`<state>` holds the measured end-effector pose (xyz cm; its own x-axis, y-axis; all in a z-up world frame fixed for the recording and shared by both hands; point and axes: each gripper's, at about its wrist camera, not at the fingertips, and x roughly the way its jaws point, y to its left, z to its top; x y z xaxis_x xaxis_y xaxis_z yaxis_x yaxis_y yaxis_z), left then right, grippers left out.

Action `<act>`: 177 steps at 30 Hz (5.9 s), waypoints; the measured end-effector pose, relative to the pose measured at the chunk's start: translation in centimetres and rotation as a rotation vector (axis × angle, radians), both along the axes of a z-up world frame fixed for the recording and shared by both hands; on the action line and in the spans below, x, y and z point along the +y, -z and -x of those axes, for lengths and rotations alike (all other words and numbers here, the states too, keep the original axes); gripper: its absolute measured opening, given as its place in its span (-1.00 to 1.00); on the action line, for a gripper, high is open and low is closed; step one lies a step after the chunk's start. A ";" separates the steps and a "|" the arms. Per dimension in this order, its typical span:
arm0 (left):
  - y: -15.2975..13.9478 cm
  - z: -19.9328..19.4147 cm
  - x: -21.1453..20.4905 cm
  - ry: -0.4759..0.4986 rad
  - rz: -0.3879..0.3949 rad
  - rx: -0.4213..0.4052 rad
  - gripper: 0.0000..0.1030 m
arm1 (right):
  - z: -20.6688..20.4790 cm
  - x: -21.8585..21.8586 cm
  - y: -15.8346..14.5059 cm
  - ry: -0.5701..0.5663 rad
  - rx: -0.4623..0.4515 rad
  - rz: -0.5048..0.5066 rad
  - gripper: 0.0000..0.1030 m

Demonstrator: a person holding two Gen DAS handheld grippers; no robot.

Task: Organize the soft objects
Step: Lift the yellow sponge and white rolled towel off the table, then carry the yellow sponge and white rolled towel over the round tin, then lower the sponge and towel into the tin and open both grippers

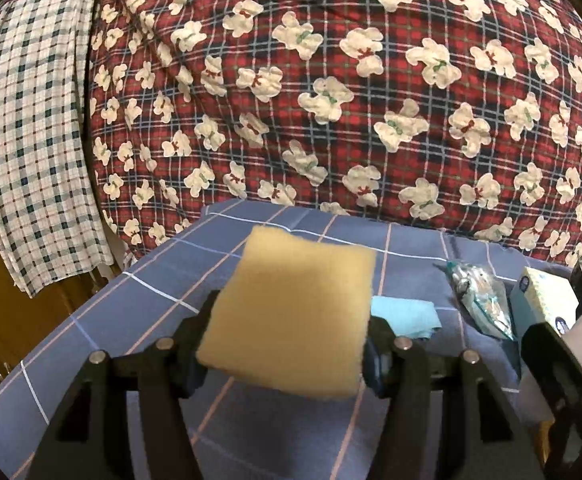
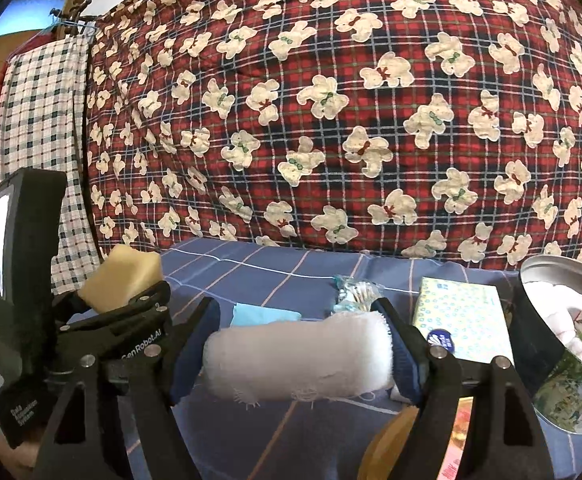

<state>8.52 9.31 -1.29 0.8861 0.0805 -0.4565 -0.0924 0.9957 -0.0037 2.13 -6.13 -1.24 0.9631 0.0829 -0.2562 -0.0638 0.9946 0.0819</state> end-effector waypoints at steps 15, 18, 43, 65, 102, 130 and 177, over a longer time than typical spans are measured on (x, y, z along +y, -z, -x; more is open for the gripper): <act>0.0 2.5 -1.5 0.023 0.016 -0.017 0.17 | 2.4 -1.6 0.3 0.035 -0.011 0.020 0.55; 0.0 3.1 -1.9 0.029 0.016 -0.021 0.17 | 2.8 -1.9 0.3 0.039 -0.014 0.025 0.55; -0.1 6.9 -6.4 0.124 0.013 -0.020 0.17 | 7.5 -6.1 0.6 0.097 -0.063 0.087 0.55; -0.2 9.8 -12.0 0.216 0.001 -0.029 0.17 | 11.3 -12.5 0.8 0.194 -0.102 0.101 0.55; -1.1 13.0 -25.2 0.455 -0.025 -0.058 0.17 | 15.5 -25.5 1.0 0.465 -0.131 0.132 0.55; -2.9 12.3 -33.8 0.631 0.026 -0.052 0.17 | 15.7 -33.6 -0.2 0.615 -0.105 0.118 0.55; -0.7 4.1 -37.0 0.464 -0.062 0.093 0.17 | 3.8 -34.5 -0.3 0.509 0.086 -0.064 0.55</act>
